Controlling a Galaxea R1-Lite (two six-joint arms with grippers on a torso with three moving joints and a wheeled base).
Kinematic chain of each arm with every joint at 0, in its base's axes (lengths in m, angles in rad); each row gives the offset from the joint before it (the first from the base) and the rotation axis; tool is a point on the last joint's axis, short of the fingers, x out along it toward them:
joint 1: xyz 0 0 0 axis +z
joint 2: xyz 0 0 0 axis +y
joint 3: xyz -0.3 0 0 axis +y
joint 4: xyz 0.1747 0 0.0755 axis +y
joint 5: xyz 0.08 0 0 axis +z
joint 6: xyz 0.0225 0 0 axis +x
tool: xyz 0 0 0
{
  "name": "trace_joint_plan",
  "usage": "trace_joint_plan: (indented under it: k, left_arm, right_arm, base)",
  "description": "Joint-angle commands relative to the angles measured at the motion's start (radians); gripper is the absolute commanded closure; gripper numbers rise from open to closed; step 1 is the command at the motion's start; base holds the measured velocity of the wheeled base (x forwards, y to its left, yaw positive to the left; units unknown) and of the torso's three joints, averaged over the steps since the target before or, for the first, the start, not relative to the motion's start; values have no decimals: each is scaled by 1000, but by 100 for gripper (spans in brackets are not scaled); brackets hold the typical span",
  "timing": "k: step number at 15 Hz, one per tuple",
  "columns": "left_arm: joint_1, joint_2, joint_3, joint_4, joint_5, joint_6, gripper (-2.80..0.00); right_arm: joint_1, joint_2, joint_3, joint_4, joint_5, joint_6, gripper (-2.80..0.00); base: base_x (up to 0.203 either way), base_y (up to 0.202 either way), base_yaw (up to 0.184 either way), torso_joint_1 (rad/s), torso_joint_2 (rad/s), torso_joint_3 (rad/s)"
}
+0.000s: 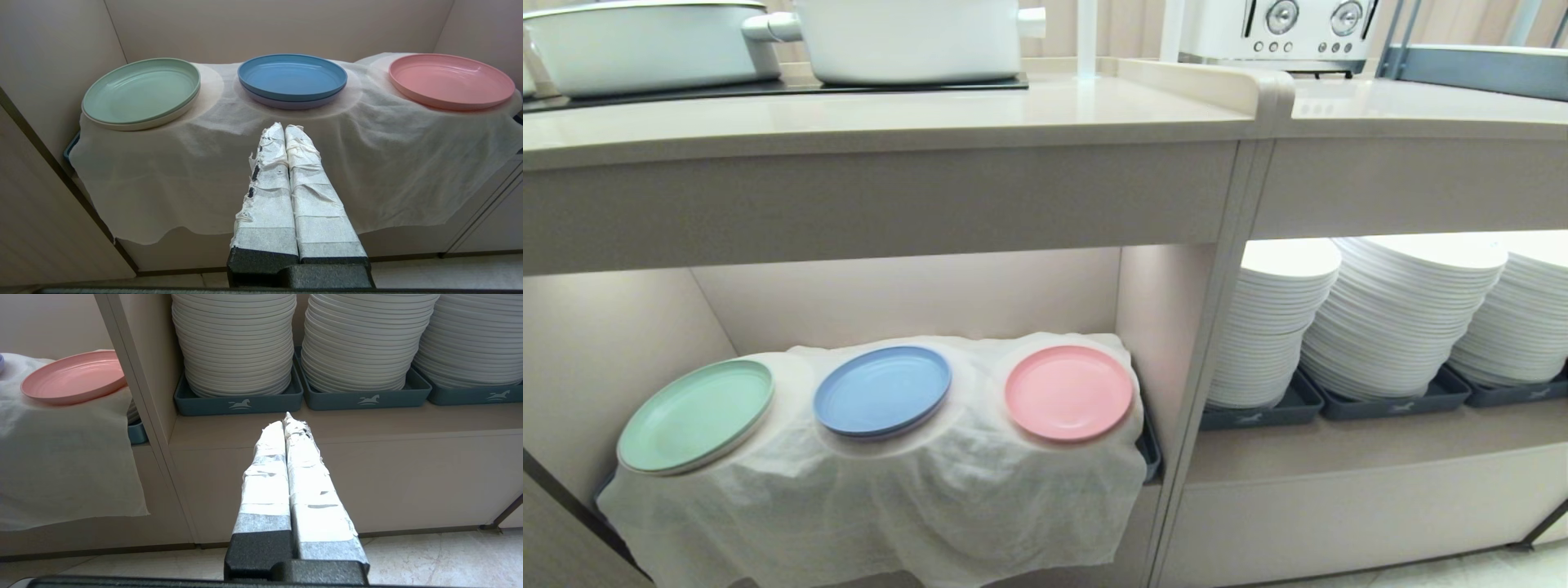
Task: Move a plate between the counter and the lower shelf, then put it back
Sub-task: Pick up the plate in the cupboard
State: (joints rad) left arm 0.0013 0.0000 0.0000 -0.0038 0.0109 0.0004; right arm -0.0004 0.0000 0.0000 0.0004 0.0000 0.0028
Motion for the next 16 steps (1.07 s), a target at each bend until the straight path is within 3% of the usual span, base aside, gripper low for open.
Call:
trace_joint_plan:
  k: [1,16]
  left_arm:
    - [0,2,0,-1,-2,0,0]
    - [0,2,0,1,1,0,0]
  right_arm:
    - [0,0,0,0,0,0,0]
    - [0,0,0,0,0,0,0]
  base:
    - [0,0,0,0,0,0]
    - [0,0,0,0,0,0]
